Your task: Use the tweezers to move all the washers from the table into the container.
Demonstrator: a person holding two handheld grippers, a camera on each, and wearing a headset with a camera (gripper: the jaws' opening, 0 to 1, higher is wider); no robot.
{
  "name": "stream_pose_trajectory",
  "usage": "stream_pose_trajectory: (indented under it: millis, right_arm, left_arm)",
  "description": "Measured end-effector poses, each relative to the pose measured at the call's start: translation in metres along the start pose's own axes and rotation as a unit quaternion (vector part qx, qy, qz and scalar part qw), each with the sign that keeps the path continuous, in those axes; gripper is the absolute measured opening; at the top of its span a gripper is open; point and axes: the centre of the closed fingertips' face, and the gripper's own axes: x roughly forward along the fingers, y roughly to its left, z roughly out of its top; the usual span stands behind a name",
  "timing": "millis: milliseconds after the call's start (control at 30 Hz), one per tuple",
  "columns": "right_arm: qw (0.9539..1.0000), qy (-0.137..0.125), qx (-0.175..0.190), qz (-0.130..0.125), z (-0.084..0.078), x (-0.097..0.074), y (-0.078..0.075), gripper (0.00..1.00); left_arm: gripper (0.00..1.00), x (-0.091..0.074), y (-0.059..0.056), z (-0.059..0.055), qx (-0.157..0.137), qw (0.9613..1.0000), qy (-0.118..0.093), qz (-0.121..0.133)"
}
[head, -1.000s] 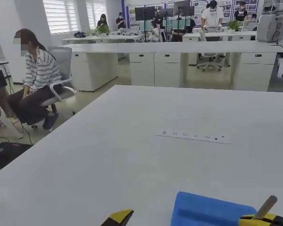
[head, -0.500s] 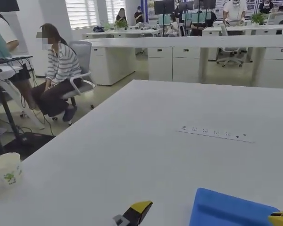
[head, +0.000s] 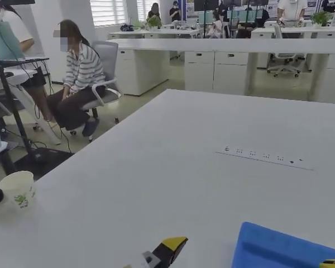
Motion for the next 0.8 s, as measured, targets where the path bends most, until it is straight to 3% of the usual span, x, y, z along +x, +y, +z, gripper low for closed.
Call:
stream_pose_trajectory:
  millis: [233, 567, 800]
  right_arm:
    - [1.0, 0.008, -0.005, -0.001, -0.0052, 0.0019, -0.0007, 0.03]
    - [0.9999, 0.011, -0.008, -0.006, -0.0092, 0.0016, -0.0021, 0.03]
    - [1.0, -0.007, -0.005, -0.004, -0.0008, -0.0052, 0.0043, 0.03]
  left_arm:
    - [0.89, 0.0007, -0.0008, -0.0054, 0.003, 0.9999, 0.014, -0.002]
    - [0.87, 0.0002, -0.002, -0.0057, -0.001, 0.9999, 0.014, -0.004]
    - [0.87, -0.0005, -0.0005, -0.0043, -0.004, 0.9999, 0.01, 0.0]
